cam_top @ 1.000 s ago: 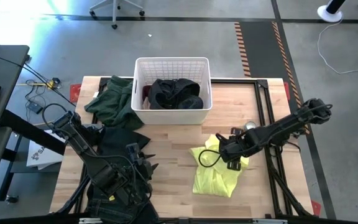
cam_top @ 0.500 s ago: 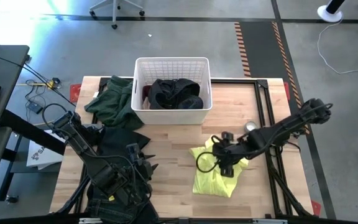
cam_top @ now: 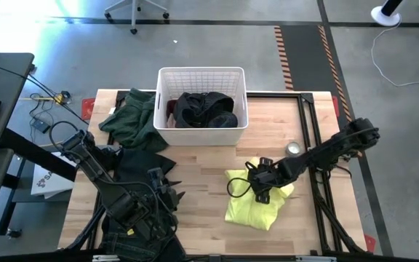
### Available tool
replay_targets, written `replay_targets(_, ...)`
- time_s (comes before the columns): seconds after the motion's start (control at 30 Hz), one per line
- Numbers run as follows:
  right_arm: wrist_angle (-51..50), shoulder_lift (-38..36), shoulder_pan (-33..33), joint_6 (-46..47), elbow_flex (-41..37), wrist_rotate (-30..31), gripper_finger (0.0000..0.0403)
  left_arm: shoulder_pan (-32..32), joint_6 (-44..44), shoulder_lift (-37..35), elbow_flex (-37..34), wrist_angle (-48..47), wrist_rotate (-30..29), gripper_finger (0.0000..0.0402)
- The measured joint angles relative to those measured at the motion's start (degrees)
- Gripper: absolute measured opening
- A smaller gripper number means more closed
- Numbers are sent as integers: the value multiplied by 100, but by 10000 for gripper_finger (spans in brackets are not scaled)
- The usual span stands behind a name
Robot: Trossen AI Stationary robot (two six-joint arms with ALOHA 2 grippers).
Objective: Sort clothes
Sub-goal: Adjust the yellow shirt, then put the green shirt into the white laundry bin
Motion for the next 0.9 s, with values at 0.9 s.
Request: replay_targets(0.9, 338, -324, 302, -945, 962, 618, 281, 2160, -1377, -768, 244, -1641, -918, 168)
